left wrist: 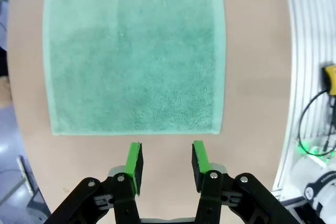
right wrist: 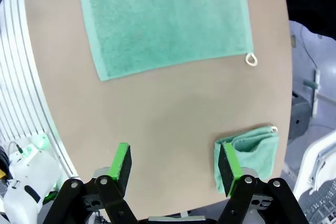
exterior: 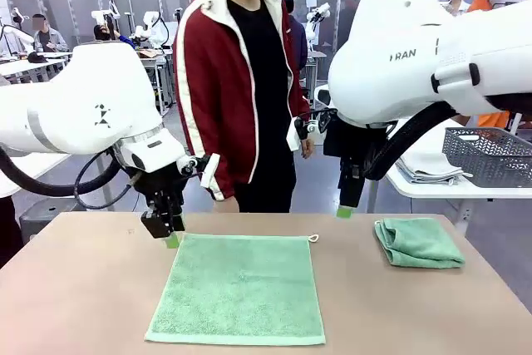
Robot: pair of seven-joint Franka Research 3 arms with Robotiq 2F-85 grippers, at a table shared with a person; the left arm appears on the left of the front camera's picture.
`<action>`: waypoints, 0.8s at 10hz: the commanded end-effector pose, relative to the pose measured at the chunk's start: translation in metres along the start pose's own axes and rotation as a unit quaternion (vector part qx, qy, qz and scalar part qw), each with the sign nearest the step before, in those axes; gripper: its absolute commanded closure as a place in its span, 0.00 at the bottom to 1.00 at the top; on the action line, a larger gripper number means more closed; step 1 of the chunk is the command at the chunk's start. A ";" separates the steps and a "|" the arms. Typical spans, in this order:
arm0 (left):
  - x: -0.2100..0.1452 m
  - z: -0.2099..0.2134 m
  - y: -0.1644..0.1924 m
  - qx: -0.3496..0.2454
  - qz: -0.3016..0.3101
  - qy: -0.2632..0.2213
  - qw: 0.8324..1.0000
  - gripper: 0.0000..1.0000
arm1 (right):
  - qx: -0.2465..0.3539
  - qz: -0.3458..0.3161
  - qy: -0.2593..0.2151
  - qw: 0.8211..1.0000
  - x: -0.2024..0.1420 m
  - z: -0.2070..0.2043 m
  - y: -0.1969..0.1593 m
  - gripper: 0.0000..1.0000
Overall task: Fold the towels and place them in the basket.
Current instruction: When a person lays out a Towel with hook on the table, fold it in half twice.
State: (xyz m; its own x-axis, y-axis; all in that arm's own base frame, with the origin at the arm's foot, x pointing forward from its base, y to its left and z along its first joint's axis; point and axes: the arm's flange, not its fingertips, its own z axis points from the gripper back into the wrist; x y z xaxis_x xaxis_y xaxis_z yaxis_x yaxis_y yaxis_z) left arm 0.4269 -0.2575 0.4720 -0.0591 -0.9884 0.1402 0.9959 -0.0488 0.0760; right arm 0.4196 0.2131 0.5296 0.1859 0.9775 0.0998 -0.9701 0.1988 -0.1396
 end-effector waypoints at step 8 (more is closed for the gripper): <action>0.002 -0.002 -0.023 -0.001 0.036 0.023 0.999 0.50 | 0.019 0.047 0.004 0.999 0.012 -0.019 0.028 0.16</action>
State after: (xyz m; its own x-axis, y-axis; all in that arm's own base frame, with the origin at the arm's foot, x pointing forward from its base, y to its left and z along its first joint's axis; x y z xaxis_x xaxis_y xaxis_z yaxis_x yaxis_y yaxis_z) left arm 0.4186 -0.2597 0.4677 -0.0215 -0.9936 0.1105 0.9972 -0.0135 0.0730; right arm 0.4102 0.2256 0.5186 0.1511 0.9852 0.0813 -0.9796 0.1602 -0.1214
